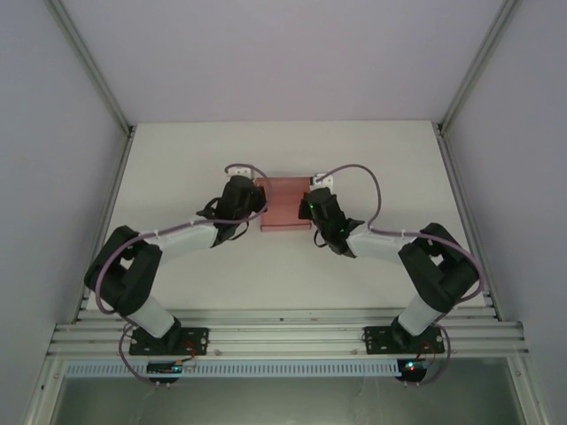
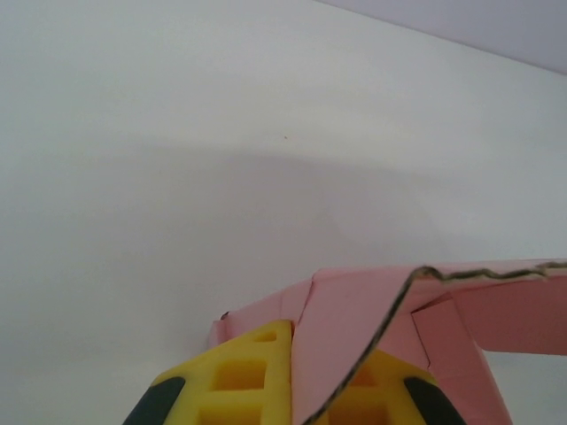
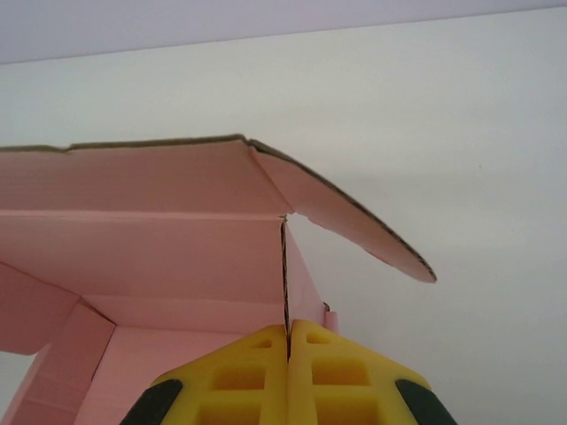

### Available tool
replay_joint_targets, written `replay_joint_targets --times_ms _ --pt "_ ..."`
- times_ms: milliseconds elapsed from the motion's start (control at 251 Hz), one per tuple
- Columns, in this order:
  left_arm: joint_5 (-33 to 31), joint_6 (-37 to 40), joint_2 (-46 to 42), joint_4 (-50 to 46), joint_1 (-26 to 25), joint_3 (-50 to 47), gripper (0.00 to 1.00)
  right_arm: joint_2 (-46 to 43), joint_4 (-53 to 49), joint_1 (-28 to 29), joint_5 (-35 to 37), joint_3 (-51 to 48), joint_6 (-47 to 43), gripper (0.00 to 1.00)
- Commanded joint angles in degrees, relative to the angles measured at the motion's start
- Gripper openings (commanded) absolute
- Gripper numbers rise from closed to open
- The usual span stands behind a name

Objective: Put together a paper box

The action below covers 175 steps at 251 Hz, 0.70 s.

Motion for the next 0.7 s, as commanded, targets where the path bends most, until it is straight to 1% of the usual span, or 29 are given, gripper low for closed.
replay_joint_targets --times_ms 0,56,108,172,239,387,423,507,567,595,651,694 --pt "4.7 1.8 -2.3 2.4 -1.6 -2.3 0.01 -1.3 -1.8 2.5 1.1 -3.5 1.1 0.07" --pt "4.9 2.5 -2.4 2.6 -2.4 -3.8 0.02 -1.6 -1.8 3.2 2.3 -5.1 1.0 0.09" --pt "4.1 2.4 -2.4 3.7 -3.5 -5.7 0.02 -1.7 -1.7 3.6 2.6 -6.5 0.6 0.09" --pt "4.9 3.4 -2.1 5.6 -4.3 -8.0 0.02 -1.9 -1.7 3.7 2.2 -8.2 0.7 0.09" --pt "5.1 4.9 -2.4 5.5 -5.4 -9.8 0.02 -2.5 -1.6 4.1 1.5 -10.1 1.3 0.09" --pt "3.9 5.0 -4.4 5.6 -7.0 -13.4 0.02 -4.2 -1.2 5.3 2.0 -13.3 1.1 0.11" --pt "3.6 5.1 -4.9 5.2 -7.2 -13.9 0.03 -4.8 -1.7 5.6 2.8 -13.7 0.9 0.12" --pt "3.9 5.9 -5.9 4.3 -7.7 -15.1 0.08 -6.4 -2.5 5.9 3.6 -13.8 0.9 0.16" --pt "4.7 6.0 -6.7 3.2 -8.0 -15.6 0.14 -7.7 -3.6 6.0 3.6 -13.9 1.3 0.18" --pt "4.8 6.1 -7.0 2.2 -8.1 -15.7 0.14 -8.3 -4.4 6.0 3.4 -13.9 1.2 0.20" --pt "4.3 5.8 -7.8 0.4 -8.3 -15.6 0.17 -9.4 -5.7 6.1 3.4 -13.8 0.8 0.26" --pt "4.2 5.7 -8.3 -0.7 -8.2 -15.7 0.20 -10.3 -6.9 6.1 3.3 -13.8 0.3 0.33"
